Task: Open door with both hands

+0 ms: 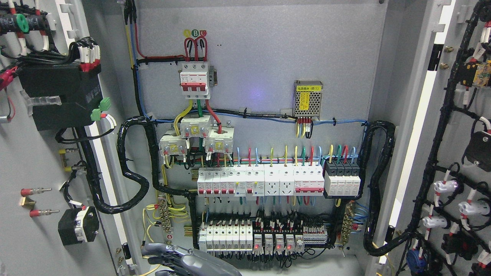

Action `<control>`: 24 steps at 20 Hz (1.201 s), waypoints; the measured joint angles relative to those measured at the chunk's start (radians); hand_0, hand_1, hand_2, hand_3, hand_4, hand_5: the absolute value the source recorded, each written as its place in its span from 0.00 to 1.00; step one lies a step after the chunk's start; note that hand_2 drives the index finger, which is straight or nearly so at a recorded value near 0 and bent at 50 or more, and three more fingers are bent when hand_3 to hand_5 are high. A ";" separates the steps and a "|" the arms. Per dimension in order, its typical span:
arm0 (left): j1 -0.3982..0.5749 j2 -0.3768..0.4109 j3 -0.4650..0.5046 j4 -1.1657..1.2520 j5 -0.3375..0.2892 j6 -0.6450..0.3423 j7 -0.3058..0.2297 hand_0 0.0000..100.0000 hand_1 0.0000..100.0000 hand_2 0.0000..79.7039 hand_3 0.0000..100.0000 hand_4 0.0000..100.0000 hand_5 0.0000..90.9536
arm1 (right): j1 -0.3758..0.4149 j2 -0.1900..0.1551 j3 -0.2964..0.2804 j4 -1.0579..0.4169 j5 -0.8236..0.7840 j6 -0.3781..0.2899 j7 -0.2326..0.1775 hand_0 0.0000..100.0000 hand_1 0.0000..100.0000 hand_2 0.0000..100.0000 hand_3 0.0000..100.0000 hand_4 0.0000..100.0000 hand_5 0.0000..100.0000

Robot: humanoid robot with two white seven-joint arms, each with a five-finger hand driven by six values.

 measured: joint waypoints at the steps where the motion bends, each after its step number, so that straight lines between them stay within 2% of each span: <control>1: 0.007 0.002 -0.006 -0.032 0.000 0.002 -0.003 0.12 0.56 0.00 0.00 0.00 0.00 | 0.024 -0.005 -0.015 -0.012 0.000 -0.015 -0.001 0.07 0.14 0.00 0.00 0.00 0.00; 8: 0.035 0.016 -0.045 -0.286 -0.090 0.004 -0.006 0.12 0.56 0.00 0.00 0.00 0.00 | 0.188 -0.057 -0.105 -0.124 0.002 -0.108 -0.007 0.07 0.14 0.00 0.00 0.00 0.00; 14: 0.056 0.034 -0.091 -0.511 -0.142 -0.001 -0.008 0.12 0.56 0.00 0.00 0.00 0.00 | 0.321 -0.108 -0.199 -0.230 -0.002 -0.149 -0.088 0.07 0.14 0.00 0.00 0.00 0.00; 16: 0.062 0.040 -0.105 -0.580 -0.149 -0.008 -0.010 0.12 0.56 0.00 0.00 0.00 0.00 | 0.366 -0.120 -0.226 -0.265 -0.003 -0.175 -0.100 0.07 0.14 0.00 0.00 0.00 0.00; 21: 0.082 0.051 -0.142 -0.734 -0.160 -0.102 0.003 0.12 0.56 0.00 0.00 0.00 0.00 | 0.467 -0.144 -0.283 -0.332 -0.005 -0.297 -0.109 0.07 0.14 0.00 0.00 0.00 0.00; 24: 0.096 0.056 -0.158 -0.812 -0.162 -0.158 0.011 0.12 0.56 0.00 0.00 0.00 0.00 | 0.506 -0.153 -0.318 -0.360 -0.005 -0.341 -0.111 0.07 0.14 0.00 0.00 0.00 0.00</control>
